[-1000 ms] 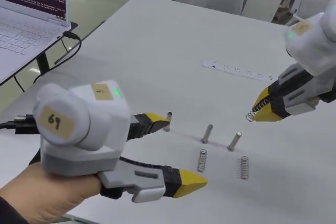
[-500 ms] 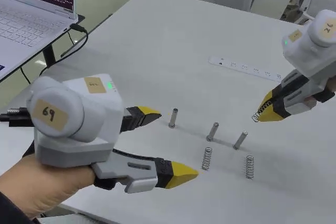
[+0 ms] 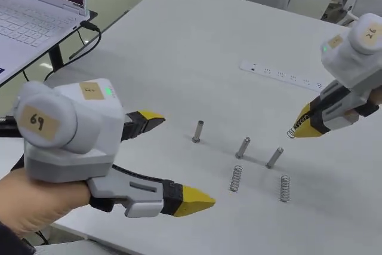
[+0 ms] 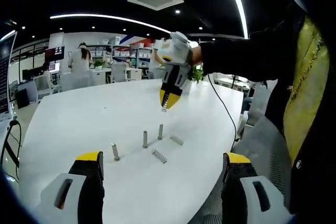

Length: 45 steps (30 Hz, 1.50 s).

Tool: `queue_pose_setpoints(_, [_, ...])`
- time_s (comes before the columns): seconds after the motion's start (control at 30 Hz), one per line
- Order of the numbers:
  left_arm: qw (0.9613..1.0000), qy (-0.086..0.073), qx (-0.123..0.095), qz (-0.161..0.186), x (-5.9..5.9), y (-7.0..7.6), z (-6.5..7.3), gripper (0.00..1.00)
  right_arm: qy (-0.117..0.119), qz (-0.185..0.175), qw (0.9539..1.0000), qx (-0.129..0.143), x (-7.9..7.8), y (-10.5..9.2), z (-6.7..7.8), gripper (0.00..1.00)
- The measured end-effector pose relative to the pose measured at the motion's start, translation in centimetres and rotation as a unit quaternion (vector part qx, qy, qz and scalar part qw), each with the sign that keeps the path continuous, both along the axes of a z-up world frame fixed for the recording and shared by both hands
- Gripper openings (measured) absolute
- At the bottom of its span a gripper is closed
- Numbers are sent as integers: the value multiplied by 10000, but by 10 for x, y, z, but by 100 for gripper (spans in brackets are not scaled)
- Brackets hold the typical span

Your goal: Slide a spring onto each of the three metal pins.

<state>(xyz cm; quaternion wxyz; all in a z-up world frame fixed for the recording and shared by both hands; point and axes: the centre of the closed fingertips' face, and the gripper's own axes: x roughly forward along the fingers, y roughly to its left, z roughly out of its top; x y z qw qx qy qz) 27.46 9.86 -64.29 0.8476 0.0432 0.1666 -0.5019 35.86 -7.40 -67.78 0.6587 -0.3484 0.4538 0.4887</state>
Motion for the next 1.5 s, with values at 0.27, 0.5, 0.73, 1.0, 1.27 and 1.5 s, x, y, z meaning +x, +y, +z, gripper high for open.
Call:
queue_pose_setpoints(0.27, [10000, 5, -45, -60, -1, -1, 0, 98, 33, 45, 9999, -112, 2, -1, -4, 8])
queue_pose_setpoints(0.5, [10000, 12, -40, -70, -1, -1, -1, 98, 55, 205, 9988, -450, 2, -4, -18, 8])
queue_pose_setpoints(0.73, [9999, 41, -44, -98, -2, -1, -2, 98, 147, 318, 9973, -645, 1, -3, -31, 8])
queue_pose_setpoints(1.0, [10000, 41, -46, -76, -2, 0, -2, 98, 233, 313, 9971, -655, 2, -3, -39, 8])
queue_pose_setpoints(1.27, [10000, 57, -11, -78, -2, 1, -2, 97, 299, 236, 9974, -616, 3, -5, -45, 8])
queue_pose_setpoints(1.5, [9999, 61, 2, -86, 0, 1, -2, 95, 334, 188, 9976, -581, 5, -6, -48, 8])
